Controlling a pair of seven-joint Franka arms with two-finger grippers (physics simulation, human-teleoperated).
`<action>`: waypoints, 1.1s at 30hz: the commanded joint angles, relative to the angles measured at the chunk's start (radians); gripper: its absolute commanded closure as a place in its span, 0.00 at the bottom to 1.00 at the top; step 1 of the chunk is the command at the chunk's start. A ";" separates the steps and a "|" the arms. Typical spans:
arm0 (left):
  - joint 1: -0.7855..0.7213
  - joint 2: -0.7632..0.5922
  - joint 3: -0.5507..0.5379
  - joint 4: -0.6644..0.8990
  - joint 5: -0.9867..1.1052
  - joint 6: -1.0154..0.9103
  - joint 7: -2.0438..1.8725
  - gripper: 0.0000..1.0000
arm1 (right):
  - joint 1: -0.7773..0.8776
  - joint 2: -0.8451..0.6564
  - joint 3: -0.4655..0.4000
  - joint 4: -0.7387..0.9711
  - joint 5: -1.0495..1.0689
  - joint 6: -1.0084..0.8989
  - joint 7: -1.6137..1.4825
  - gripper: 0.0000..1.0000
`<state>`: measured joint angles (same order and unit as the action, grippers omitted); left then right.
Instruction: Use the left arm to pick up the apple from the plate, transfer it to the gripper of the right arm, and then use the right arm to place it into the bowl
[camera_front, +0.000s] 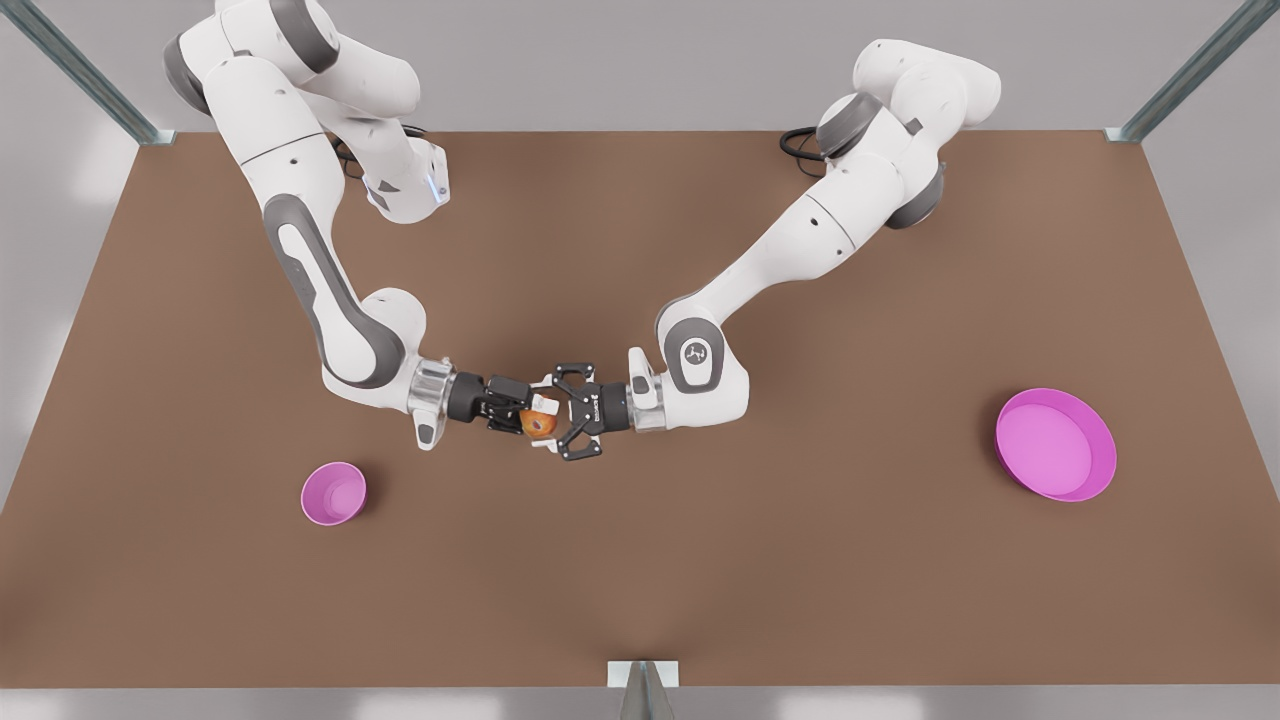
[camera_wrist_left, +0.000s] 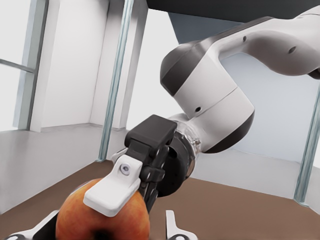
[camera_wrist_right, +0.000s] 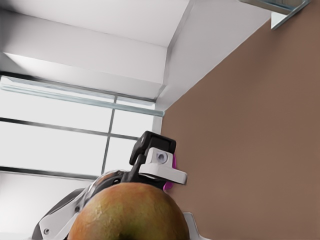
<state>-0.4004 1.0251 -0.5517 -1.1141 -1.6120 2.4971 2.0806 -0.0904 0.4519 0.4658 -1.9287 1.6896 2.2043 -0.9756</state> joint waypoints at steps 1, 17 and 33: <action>0.000 -0.002 0.001 0.000 0.000 -0.001 -0.007 0.00 | -0.003 -0.002 0.000 0.000 -0.004 -0.003 -0.020 0.35; 0.549 -0.146 -0.223 -0.486 0.488 -0.130 -0.244 0.00 | -0.196 0.025 -0.013 0.002 -0.263 -0.228 -0.014 0.35; 0.314 -0.893 0.598 -0.383 1.589 -0.801 -2.070 0.00 | -0.430 0.407 -0.156 0.476 -0.662 -0.752 0.009 0.33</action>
<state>-0.0262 0.1985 -0.0321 -1.4256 0.0996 1.6238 1.1694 -0.5201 0.8480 0.3180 -1.4745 1.0766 1.5850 -0.9917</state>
